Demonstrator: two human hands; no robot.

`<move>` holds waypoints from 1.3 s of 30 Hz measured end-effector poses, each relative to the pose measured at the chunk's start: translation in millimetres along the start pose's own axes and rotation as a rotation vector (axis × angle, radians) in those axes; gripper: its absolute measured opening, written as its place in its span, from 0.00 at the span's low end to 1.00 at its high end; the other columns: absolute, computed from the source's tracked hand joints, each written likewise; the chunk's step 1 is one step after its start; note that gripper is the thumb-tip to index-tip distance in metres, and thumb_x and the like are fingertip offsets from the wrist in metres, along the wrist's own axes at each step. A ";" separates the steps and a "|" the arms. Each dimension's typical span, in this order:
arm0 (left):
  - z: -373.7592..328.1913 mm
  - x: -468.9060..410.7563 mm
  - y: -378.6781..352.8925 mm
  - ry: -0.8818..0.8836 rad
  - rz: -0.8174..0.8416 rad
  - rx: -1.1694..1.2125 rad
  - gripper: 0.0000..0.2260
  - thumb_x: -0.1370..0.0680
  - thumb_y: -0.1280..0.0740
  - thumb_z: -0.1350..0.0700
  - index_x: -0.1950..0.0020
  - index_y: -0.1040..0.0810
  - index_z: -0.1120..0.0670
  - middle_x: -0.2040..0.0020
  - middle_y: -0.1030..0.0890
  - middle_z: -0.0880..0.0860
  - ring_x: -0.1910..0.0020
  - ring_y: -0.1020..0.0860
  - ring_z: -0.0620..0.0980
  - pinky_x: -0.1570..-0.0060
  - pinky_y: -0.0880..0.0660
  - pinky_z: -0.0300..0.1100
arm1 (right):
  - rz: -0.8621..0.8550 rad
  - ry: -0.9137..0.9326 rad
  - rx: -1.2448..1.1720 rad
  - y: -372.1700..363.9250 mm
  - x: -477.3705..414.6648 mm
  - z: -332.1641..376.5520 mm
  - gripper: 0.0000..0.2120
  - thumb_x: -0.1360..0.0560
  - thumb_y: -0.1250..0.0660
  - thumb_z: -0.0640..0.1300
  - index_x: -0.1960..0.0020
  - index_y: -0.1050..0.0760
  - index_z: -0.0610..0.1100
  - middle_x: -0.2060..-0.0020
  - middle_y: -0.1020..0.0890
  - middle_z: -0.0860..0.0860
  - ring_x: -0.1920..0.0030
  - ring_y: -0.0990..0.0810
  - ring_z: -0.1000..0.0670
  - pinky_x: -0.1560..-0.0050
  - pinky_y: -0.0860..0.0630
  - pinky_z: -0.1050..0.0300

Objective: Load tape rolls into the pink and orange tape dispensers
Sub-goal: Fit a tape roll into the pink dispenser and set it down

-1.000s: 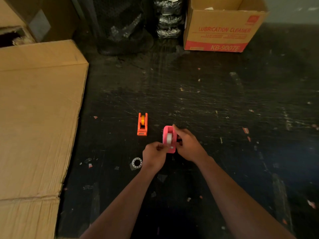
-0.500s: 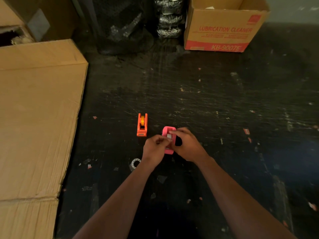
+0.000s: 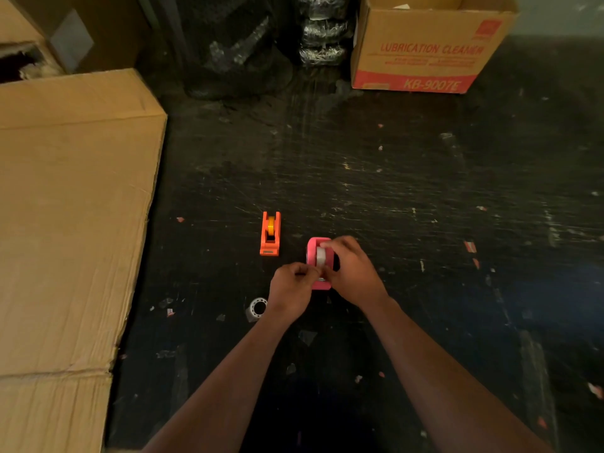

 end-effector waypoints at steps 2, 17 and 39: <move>-0.6 0.1 0.4 -0.003 -0.002 -0.002 0.08 0.18 0.32 0.51 0.47 0.14 0.51 0.52 0.13 0.50 0.49 0.15 0.55 0.43 0.18 0.58 | 0.019 0.005 -0.002 -1.0 -0.1 0.2 0.26 0.22 0.27 0.42 0.25 0.28 0.47 0.30 0.29 0.49 0.31 0.25 0.49 0.32 0.31 0.59; 8.2 -0.3 2.3 0.031 -0.025 0.006 0.07 0.20 0.29 0.51 0.47 0.14 0.51 0.54 0.14 0.49 0.53 0.16 0.49 0.44 0.17 0.53 | 0.175 -0.092 -0.062 -6.5 0.0 -14.9 0.41 0.21 0.30 0.38 0.15 0.45 0.54 0.27 0.29 0.43 0.34 0.22 0.47 0.32 0.24 0.51; 31.4 7.5 -1.2 0.069 -0.065 0.018 0.05 0.24 0.24 0.51 0.58 0.13 0.50 0.58 0.12 0.50 0.57 0.15 0.50 0.47 0.17 0.55 | 0.151 -0.033 -0.036 0.7 3.3 -11.3 0.28 0.18 0.33 0.48 0.19 0.34 0.54 0.27 0.31 0.48 0.30 0.26 0.48 0.29 0.26 0.48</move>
Point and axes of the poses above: each hand's wrist, its own x-axis away from the middle knuckle, its own y-axis out of the back of the hand, z = x × y, the point moved 10 cm from there along -x, towards the middle knuckle
